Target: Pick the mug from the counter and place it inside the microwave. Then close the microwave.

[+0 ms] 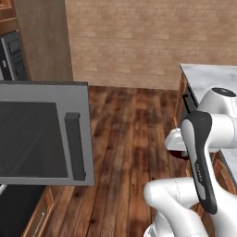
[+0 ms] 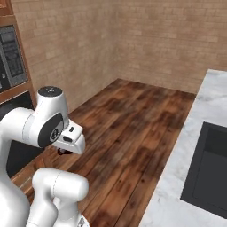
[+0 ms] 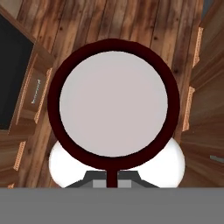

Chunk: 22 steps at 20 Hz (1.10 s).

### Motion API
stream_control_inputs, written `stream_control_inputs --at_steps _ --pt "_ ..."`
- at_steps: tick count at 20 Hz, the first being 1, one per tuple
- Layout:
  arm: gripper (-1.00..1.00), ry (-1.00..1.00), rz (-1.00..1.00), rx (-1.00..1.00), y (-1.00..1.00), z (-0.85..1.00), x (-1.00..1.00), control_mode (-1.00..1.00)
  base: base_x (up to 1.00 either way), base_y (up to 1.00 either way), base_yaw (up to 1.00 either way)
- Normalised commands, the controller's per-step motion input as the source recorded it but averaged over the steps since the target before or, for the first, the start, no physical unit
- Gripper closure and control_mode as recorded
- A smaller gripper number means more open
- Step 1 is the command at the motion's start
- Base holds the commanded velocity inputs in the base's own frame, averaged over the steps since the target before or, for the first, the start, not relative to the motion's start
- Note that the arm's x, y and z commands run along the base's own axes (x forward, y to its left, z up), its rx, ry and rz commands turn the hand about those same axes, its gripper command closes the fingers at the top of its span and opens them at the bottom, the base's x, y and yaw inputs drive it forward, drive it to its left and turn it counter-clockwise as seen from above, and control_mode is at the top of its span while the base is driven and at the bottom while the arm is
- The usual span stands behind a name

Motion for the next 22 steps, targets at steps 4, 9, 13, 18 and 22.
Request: stream_control_inputs --at_steps 4,9,13,18,22 --pt "1.00 0.00 0.00 0.00 0.00 0.00 0.00 1.00 0.99 -0.26 0.07" --pt "1.00 0.00 0.00 0.00 0.00 0.00 0.00 1.00 0.97 -0.22 0.08" --pt "1.00 0.00 0.00 0.00 0.00 0.00 0.00 1.00 0.94 -0.02 0.00" --pt "1.00 0.00 0.00 0.00 0.00 0.00 0.00 1.00 1.00 0.03 -0.13" --pt "1.00 0.00 0.00 0.00 0.00 0.00 0.00 1.00 0.80 0.02 -0.07"
